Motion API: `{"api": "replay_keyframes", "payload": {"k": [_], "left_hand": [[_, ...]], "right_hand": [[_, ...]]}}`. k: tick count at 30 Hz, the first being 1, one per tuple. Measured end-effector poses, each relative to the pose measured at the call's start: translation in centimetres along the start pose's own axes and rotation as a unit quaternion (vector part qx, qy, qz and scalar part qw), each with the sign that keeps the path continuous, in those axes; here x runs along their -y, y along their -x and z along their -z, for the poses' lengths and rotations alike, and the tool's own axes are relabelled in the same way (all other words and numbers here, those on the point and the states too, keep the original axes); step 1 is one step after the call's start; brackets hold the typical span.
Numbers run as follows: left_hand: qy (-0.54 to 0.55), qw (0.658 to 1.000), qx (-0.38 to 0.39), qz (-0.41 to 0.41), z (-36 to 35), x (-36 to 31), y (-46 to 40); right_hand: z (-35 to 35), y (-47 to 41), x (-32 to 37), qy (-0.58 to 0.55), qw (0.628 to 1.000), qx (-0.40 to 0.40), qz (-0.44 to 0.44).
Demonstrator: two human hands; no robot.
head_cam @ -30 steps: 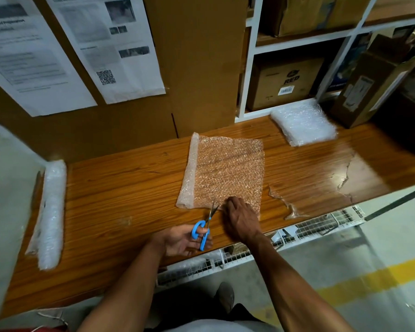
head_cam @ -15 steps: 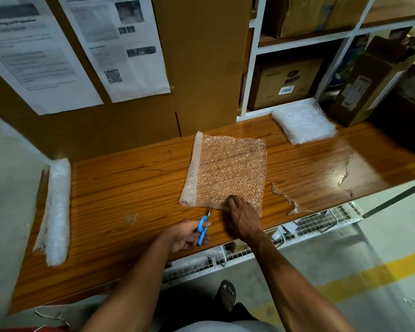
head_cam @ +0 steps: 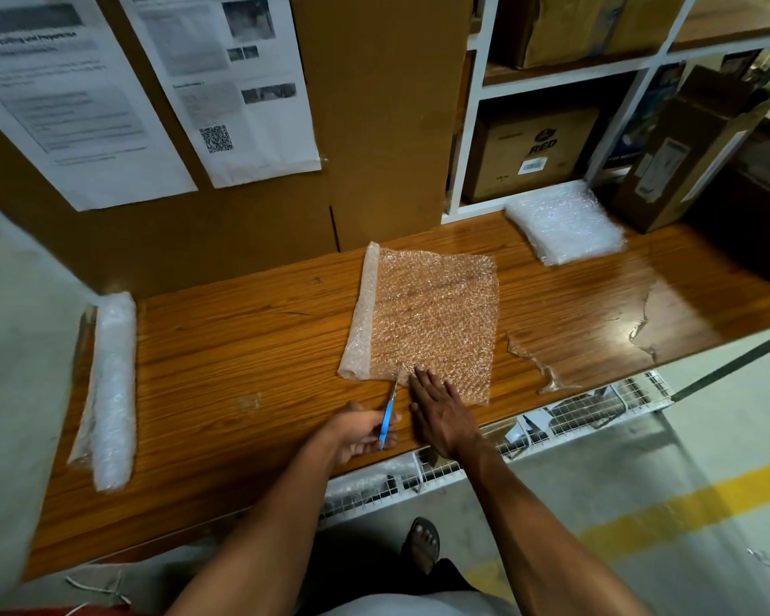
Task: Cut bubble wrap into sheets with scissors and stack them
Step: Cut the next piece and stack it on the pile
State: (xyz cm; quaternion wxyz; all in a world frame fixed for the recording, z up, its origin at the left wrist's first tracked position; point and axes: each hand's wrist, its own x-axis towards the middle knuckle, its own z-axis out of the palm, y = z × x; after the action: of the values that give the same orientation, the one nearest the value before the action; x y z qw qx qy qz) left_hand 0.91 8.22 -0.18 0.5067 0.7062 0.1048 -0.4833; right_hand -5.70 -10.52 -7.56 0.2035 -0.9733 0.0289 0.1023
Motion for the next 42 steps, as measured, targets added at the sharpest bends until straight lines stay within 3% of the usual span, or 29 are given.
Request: {"api": "replay_keyframes", "payload": {"k": [7,21,31,42], "left_hand": [[-0.014,1.000,-0.028,0.003,0.3,0.5,-0.2],[-0.005,0.995,0.043,0.087,0.7,-2.1,-1.0],[0.020,0.994,0.052,0.098,0.0,-3.3,-1.0],[0.027,0.996,0.002,0.083,-1.6,-4.7,-1.3]], "right_hand": [[-0.1,-0.1,-0.1,-0.015,1.000,-0.003,0.001],[0.4,0.3,-0.1,-0.040,0.998,-0.054,-0.009],[2.7,-2.0,-0.7,-0.013,0.996,-0.085,-0.037],[2.2,-4.8,-2.7,0.034,0.998,0.013,-0.056]]}}
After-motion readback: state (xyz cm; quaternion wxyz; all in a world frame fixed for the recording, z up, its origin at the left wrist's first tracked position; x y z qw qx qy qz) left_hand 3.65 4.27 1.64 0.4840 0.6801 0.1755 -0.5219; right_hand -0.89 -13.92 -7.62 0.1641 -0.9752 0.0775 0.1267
